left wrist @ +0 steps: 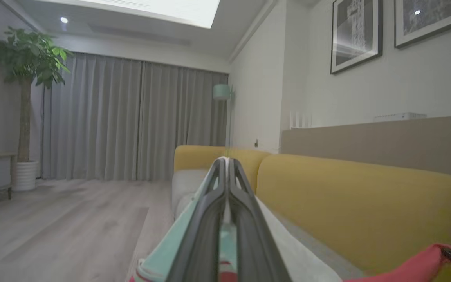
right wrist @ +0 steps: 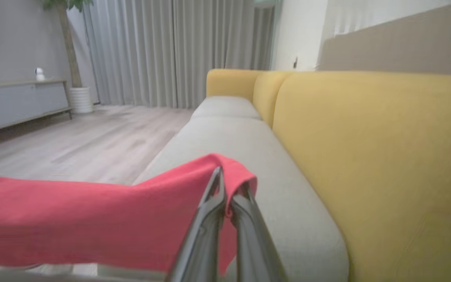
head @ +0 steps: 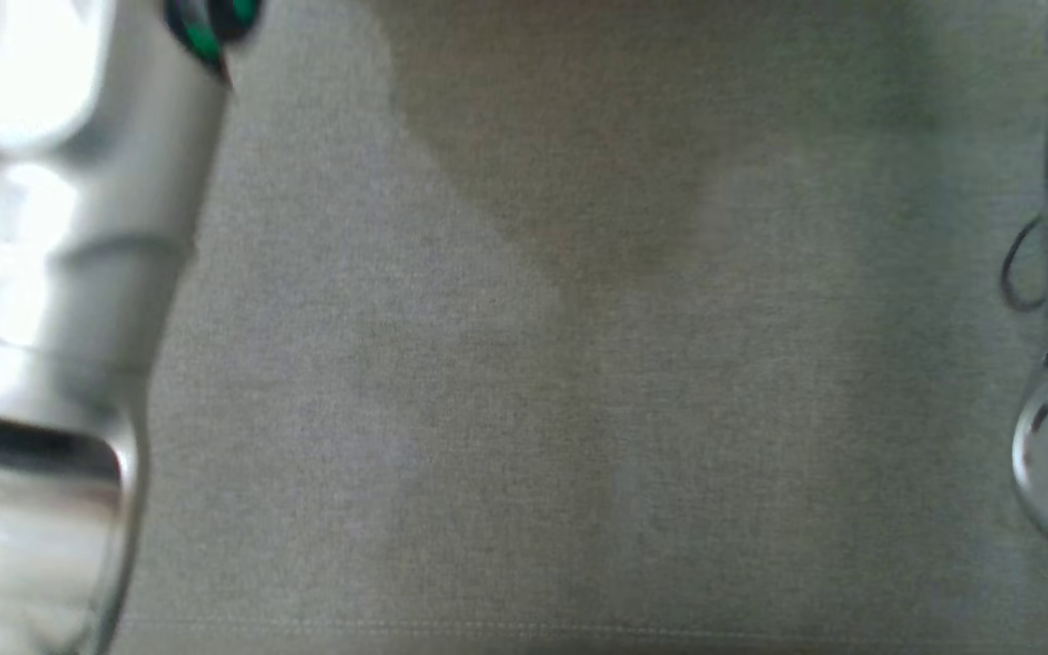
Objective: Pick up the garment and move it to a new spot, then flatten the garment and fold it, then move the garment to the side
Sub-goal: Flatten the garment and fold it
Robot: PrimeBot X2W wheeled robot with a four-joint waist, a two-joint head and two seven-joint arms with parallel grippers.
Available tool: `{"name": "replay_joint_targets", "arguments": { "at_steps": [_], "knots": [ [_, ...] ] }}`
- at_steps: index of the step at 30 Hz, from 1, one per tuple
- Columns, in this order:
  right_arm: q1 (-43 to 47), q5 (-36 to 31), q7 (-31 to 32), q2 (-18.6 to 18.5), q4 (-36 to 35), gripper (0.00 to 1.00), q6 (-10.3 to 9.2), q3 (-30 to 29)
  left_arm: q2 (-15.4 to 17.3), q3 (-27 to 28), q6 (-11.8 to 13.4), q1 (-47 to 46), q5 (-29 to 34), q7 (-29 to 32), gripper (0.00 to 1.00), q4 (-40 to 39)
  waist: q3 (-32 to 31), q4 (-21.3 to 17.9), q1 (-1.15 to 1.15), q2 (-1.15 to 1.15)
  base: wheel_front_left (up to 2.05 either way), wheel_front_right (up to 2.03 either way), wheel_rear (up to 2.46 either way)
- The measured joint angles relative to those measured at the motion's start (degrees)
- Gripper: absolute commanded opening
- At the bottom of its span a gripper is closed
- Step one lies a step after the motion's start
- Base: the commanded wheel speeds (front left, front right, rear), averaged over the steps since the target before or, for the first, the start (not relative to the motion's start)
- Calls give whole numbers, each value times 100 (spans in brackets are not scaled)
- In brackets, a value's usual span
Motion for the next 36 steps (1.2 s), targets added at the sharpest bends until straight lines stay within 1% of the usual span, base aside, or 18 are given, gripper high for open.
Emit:
{"name": "replay_joint_targets", "arguments": {
  "at_steps": [1, 3, 7, 9, 13, 15, 18, 19, 25, 29, 36],
  "knots": [
    [171, -87, -129, 14, 293, 0, 0, -64, -16, -34, -83, 359, -42, -48, 0, 86, 133, 35, 2, 0, 0, 0, 0],
    [386, -162, -245, 33, 579, 0, 0, -118, -10, -87, -138, 764, -91, -49, 0, 162, 247, 55, 2, 0, 0, 0, 0],
    [671, -185, -479, 94, 948, 0, 0, -179, -3, -110, -174, 1453, -183, -100, 0, 113, 444, 47, 2, 0, 0, 0, 0],
    [754, -135, -569, 113, 1013, 0, 0, -194, 5, -60, -189, 1745, -241, -100, 0, -1, 467, 14, 2, 0, 0, 0, 0],
    [996, 151, -667, 112, 995, 0, 0, -214, 79, 81, -182, 2428, -276, -119, 0, -533, 397, -28, -1, 0, 0, 0, 0],
    [1187, 322, -667, 120, 959, 0, 0, -188, 140, 204, -130, 2830, -275, -118, 0, -849, 326, -53, 0, 0, 0, 0, 0],
    [1632, 546, -668, 124, 680, 0, 0, -42, 258, 246, -78, 3524, -269, -125, 0, -1270, 169, -85, -1, 0, 0, 0, 0],
    [1632, 546, -668, 124, 680, 0, 0, -42, 258, 246, -78, 3524, -269, -125, 0, -1270, 169, -85, -1, 0, 0, 0, 0],
    [2794, 1313, -668, 154, 96, 0, 0, 388, 420, 249, 94, 4968, -224, -122, 0, -1926, -357, -95, -1, 0, 0, 0, 0],
    [3679, 1777, -667, 183, -290, 0, 0, 598, 552, 227, 331, 5817, -260, -66, 0, -2396, -807, -80, -2, 0, 0, 0, 0],
    [5139, 2475, -606, 231, -1099, 0, 0, 871, 769, 180, 756, 7342, -427, 242, 0, -3287, -1586, -44, -2, 0, 0, 0, 0]
  ]
}}
